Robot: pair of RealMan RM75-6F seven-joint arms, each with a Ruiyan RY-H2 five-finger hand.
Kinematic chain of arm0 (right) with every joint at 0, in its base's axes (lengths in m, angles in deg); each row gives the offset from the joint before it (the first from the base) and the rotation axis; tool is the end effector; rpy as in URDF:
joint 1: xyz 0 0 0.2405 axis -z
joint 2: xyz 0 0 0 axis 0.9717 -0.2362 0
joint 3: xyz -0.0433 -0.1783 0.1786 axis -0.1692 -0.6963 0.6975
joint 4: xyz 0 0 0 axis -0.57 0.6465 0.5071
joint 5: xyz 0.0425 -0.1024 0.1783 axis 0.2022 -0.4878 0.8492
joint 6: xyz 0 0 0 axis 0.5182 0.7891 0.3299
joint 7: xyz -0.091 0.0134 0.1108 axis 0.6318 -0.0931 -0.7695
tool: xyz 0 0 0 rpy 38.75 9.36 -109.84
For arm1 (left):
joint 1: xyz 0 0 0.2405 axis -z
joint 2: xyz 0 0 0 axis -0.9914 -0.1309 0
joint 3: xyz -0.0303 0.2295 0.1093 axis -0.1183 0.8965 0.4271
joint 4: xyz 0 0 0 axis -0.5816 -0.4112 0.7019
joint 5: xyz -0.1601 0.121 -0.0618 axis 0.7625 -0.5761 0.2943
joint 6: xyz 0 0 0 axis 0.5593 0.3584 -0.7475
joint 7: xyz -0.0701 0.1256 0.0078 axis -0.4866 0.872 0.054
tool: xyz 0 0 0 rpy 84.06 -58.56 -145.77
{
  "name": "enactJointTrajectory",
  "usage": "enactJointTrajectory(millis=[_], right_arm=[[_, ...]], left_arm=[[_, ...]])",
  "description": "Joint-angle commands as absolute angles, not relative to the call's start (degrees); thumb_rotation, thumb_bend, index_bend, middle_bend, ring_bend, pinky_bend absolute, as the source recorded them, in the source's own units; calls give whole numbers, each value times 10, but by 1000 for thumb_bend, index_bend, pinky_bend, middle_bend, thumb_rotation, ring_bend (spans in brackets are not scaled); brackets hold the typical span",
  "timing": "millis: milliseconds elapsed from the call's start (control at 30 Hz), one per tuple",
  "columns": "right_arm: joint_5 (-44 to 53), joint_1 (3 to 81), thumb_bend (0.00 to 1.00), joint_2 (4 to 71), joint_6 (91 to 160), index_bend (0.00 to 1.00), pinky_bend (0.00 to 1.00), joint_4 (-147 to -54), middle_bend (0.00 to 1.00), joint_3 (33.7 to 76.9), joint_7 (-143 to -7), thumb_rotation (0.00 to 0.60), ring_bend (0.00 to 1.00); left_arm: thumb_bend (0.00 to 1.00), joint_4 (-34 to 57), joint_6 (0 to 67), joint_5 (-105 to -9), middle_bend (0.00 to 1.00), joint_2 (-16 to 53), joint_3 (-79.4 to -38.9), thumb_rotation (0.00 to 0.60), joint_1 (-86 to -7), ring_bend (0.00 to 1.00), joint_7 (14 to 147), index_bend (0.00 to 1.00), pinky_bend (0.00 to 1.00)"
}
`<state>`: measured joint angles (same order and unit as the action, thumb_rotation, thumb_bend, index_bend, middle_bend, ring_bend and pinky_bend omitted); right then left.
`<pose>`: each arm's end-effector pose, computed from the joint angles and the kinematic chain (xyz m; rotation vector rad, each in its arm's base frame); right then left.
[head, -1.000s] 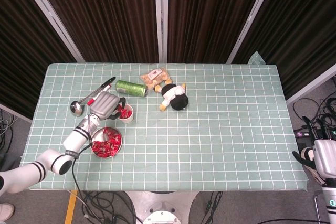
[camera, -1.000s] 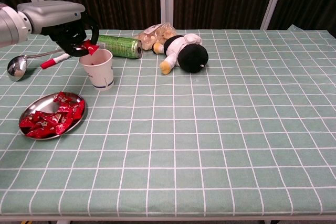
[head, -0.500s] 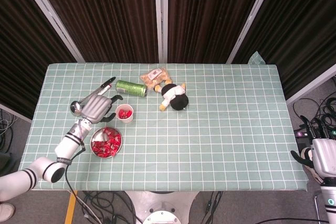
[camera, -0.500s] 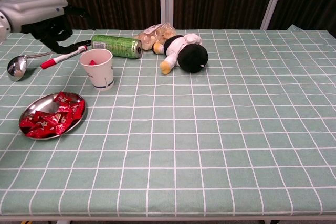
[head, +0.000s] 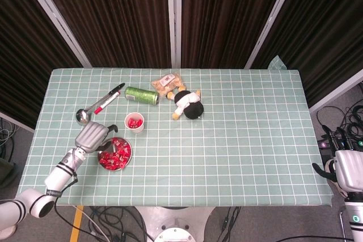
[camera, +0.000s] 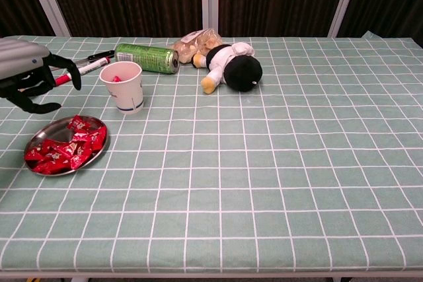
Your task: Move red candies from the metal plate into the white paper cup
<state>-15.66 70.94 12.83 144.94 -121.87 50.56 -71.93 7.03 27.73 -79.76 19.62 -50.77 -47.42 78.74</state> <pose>-0.3072 -0.1930 0.1902 1.3601 -0.8495 0.8633 -0.2553 0.3279 0.0185 -1.9386 -0.8281 -0.8194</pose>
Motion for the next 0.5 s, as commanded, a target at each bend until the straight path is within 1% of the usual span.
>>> enactJointTrajectory(millis=[33, 267, 500], right_arm=[[-156, 710, 87, 127, 1451, 33, 252, -1221, 270, 506, -718, 600, 69], [-153, 711, 86, 127, 1451, 33, 252, -1226, 270, 506, -711, 600, 69], [-150, 710, 87, 126, 1449, 33, 252, -1232, 270, 507, -703, 600, 70]], left_arm=[[343, 31, 254, -810, 943, 224, -494, 600, -468, 874, 794, 445, 1000], [325, -33, 239, -822, 943, 262, -485, 600, -465, 874, 775, 446, 1000], [324, -61, 245, -834, 948, 280, -483, 600, -463, 875, 757, 463, 1000]])
